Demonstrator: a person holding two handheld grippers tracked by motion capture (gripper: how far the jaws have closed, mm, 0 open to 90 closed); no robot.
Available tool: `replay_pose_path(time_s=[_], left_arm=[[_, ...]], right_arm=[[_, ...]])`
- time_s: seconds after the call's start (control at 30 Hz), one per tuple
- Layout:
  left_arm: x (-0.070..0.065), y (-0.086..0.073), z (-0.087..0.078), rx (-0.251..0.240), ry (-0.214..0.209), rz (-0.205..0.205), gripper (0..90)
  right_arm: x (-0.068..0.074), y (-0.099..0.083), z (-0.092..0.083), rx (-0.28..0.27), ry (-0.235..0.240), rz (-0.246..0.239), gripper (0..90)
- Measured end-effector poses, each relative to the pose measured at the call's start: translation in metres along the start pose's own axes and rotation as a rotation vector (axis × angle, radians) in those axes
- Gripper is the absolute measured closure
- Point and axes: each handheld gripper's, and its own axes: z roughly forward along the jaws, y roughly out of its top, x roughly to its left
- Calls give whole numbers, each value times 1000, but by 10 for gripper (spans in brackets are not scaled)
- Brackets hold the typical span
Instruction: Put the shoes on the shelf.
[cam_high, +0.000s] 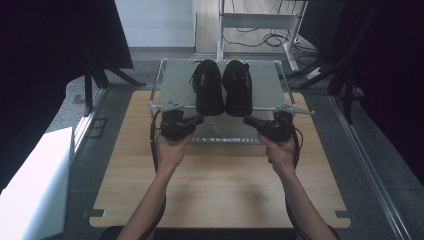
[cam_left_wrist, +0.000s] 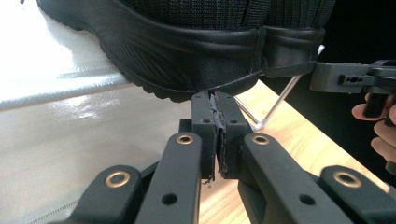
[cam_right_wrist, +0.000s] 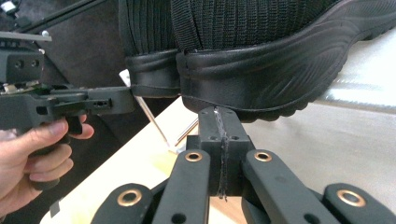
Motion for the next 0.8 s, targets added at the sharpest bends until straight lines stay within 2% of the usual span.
replay_pose_path(time_s=[0.4, 0.8], left_arm=[[9, 15, 21, 34, 41, -34, 869], [20, 21, 33, 51, 57, -88, 867]], right_arm=[[-15, 9, 18, -2, -58, 20, 900], [-28, 14, 36, 8, -86, 89, 900]])
